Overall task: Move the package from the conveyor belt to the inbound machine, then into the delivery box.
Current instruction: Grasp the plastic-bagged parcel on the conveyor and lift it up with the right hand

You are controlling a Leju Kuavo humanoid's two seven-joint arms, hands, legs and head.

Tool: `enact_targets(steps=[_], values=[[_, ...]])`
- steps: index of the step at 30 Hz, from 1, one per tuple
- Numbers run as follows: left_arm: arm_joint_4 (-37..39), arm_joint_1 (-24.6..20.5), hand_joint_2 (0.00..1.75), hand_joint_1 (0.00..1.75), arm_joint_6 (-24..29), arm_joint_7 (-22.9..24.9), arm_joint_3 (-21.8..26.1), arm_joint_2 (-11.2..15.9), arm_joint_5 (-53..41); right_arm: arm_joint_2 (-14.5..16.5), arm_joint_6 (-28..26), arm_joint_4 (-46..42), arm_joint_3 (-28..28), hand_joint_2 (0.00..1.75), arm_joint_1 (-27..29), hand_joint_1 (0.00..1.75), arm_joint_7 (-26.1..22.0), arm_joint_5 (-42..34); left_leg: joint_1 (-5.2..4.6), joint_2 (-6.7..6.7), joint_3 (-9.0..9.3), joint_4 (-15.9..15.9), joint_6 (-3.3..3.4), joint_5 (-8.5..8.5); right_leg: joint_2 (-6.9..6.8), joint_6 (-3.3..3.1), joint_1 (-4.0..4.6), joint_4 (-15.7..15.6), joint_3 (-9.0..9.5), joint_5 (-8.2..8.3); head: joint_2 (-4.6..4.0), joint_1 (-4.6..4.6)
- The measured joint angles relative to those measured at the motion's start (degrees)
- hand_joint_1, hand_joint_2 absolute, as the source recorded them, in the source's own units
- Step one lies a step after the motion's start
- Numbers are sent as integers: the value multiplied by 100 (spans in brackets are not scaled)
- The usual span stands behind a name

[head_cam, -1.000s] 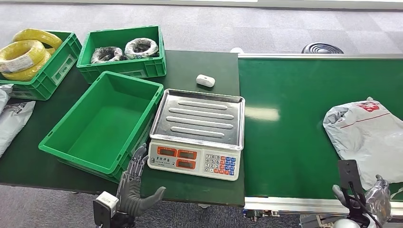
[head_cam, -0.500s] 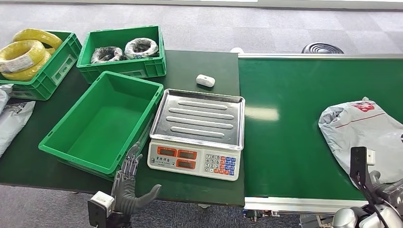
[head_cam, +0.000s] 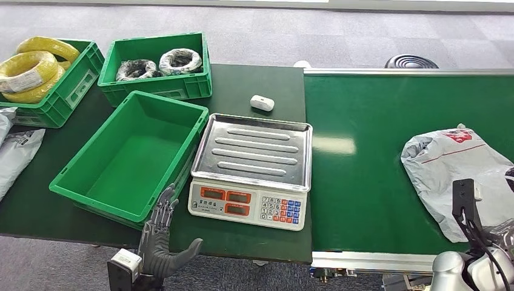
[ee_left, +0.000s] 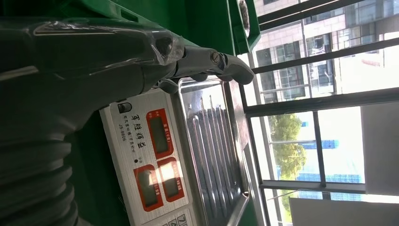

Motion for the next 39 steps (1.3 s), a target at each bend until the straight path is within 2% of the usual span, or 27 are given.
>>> enact_targets(steps=[4,9,14,20,24,27,36,39], values=[[14,-1,175,0,1,-10,-1,11,4,-29,19,118,-15,175,-42,0,-26,-68,0,0,0,0,0,0,0,0,0,0,0,0,0,-1],[122,-1,175,0,75,-66,-46,122,109,-148,208,807,-87,175,-259,0,-197,-585,1,0,-2,0,0,0,0,0,2,1,-2,-1,0,0],[129,11,175,0,213,-92,-116,203,133,-54,696,831,-90,175,-253,0,-803,-1584,1,0,-3,-1,0,0,0,0,1,1,-2,-1,0,1],[126,63,175,0,318,-97,-142,293,175,56,1229,782,12,175,-239,0,-956,-2147,1,0,-3,-1,0,0,0,0,1,1,-2,0,0,0],[121,70,175,0,358,-94,-139,318,174,55,1696,838,73,175,-273,0,-1355,-2732,1,0,-4,-1,0,0,0,0,1,1,-2,0,0,0],[107,63,175,0,354,-56,-136,317,162,50,1819,919,134,175,-331,0,-1528,-2943,1,-1,-3,0,0,0,0,0,1,1,-2,0,0,0],[-70,54,175,0,263,174,-64,249,-20,49,1787,1069,310,175,-443,0,-1494,-2956,1,-1,-3,0,0,0,0,0,1,1,-2,0,0,0],[-190,78,175,0,130,308,30,161,-170,49,1268,1058,395,175,-434,0,-954,-2330,1,-2,-3,0,0,0,0,0,1,1,-3,0,0,1]])
